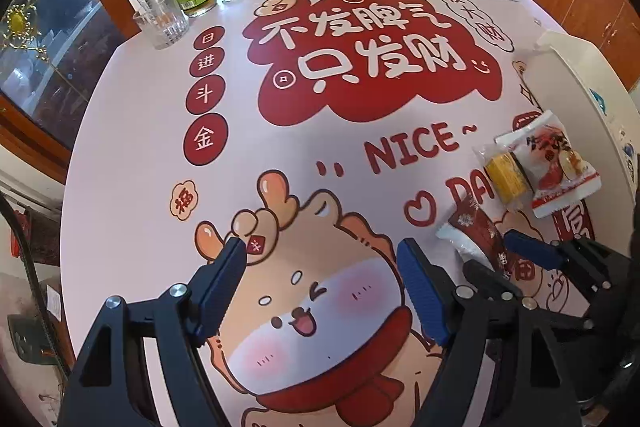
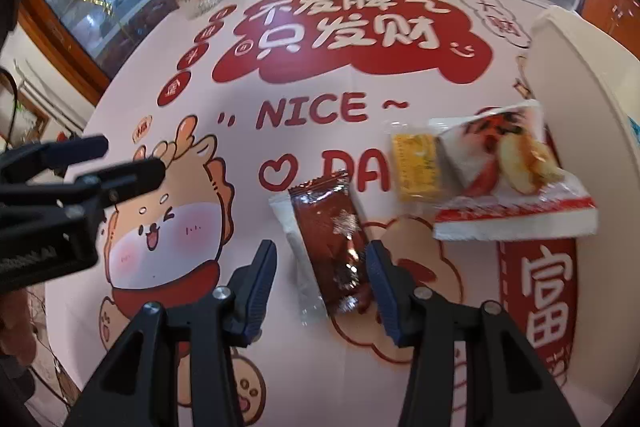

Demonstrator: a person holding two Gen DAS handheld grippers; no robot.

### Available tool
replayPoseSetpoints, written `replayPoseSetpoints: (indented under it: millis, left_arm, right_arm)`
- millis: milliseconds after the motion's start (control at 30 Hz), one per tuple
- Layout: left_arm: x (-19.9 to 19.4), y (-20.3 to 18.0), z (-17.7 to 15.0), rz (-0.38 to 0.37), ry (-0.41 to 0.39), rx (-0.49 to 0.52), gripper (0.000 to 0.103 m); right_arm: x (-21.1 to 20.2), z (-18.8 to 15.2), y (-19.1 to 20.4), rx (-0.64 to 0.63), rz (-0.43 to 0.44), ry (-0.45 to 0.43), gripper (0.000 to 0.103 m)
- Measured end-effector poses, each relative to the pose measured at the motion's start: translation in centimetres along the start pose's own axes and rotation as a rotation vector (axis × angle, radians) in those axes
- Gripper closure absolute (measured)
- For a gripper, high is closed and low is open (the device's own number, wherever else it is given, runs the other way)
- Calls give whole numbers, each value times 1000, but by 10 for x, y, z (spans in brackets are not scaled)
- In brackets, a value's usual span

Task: Organize snacks
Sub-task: 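Grasp the dark red snack bag with the right tool while the left tool grasps the small yellow-wrapped cake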

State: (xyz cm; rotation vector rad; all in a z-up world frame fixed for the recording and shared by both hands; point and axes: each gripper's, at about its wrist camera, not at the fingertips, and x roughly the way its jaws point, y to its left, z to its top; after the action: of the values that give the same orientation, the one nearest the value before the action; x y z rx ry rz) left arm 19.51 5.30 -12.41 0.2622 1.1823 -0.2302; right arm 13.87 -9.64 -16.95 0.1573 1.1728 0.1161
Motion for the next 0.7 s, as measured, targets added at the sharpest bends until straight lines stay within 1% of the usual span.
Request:
replayPoseSetpoints:
  millis: [167, 267, 333, 367, 400, 533, 700]
  left_arm:
    - [0, 1, 5, 12, -1, -6, 27]
    - [2, -3, 8, 14, -2, -1, 27]
    - [3, -8, 10, 9, -1, 4, 27]
    - [4, -11, 11, 6, 0, 7, 27]
    - [5, -14, 12, 4, 0, 10, 27]
    - [8, -33, 17, -11, -2, 40, 27]
    - [17, -56, 25, -37, 5, 67, 27]
  right_arm:
    - [10, -1, 5, -48, -39, -13, 57]
    - [8, -5, 4, -56, -33, -27, 70]
    - [6, -8, 2, -59, -27, -30, 75]
    - [5, -10, 0, -60, -14, -26, 81]
    - [4, -11, -1, -57, -2, -25, 84]
    - [-5, -23, -7, -46, -1, -36, 88]
    - [-20, -42, -30, 34, 17, -48, 92]
